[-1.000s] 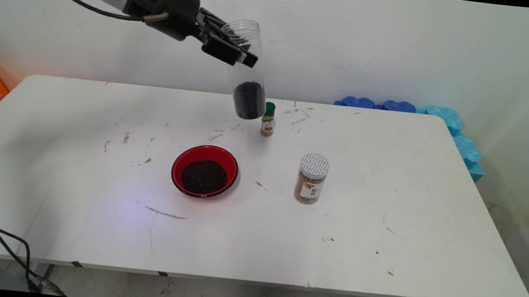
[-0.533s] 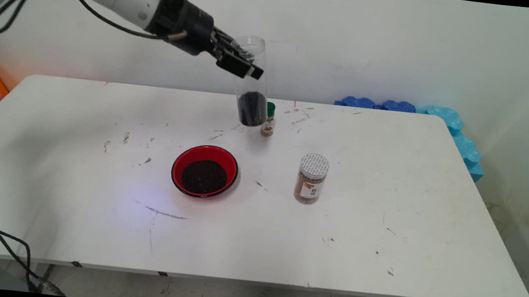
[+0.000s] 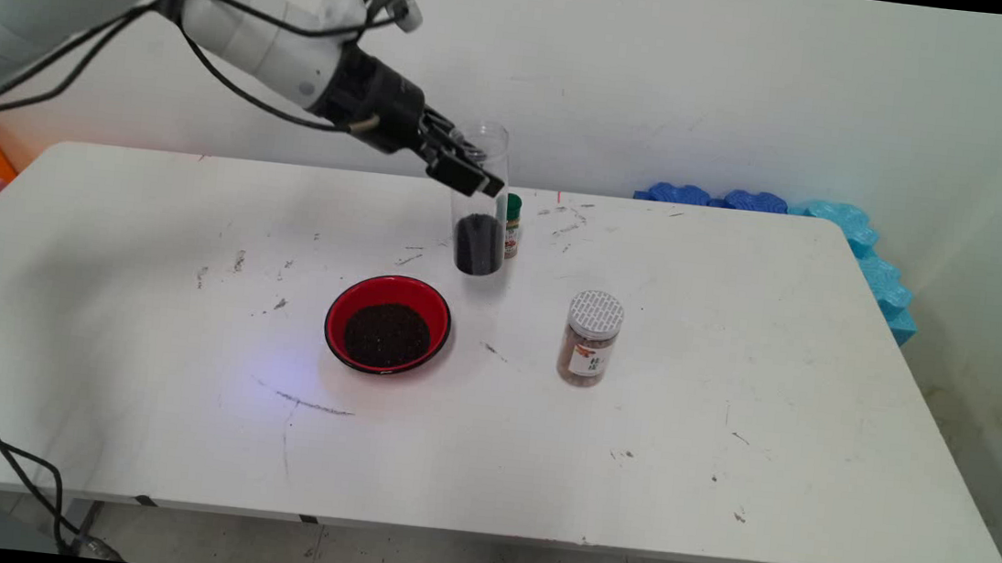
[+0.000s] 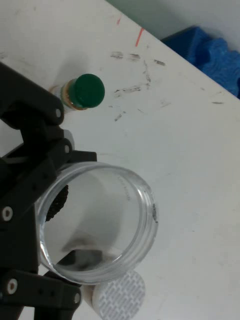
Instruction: Place the picked object on the table
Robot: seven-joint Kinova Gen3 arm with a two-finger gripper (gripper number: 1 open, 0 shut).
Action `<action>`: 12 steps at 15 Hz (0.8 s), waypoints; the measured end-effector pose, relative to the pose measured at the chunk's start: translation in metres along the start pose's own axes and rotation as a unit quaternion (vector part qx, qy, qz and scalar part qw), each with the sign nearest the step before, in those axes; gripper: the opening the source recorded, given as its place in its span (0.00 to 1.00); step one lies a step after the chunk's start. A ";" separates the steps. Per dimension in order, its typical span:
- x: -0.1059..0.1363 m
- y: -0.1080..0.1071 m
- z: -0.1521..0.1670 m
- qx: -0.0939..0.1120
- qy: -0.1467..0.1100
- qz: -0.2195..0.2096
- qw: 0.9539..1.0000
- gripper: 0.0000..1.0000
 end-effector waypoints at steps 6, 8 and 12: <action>-0.011 0.000 0.028 0.001 -0.008 0.014 1.000 0.00; -0.013 0.000 0.035 0.001 -0.010 0.021 1.000 0.00; -0.017 0.001 0.051 0.001 -0.015 0.032 0.999 0.00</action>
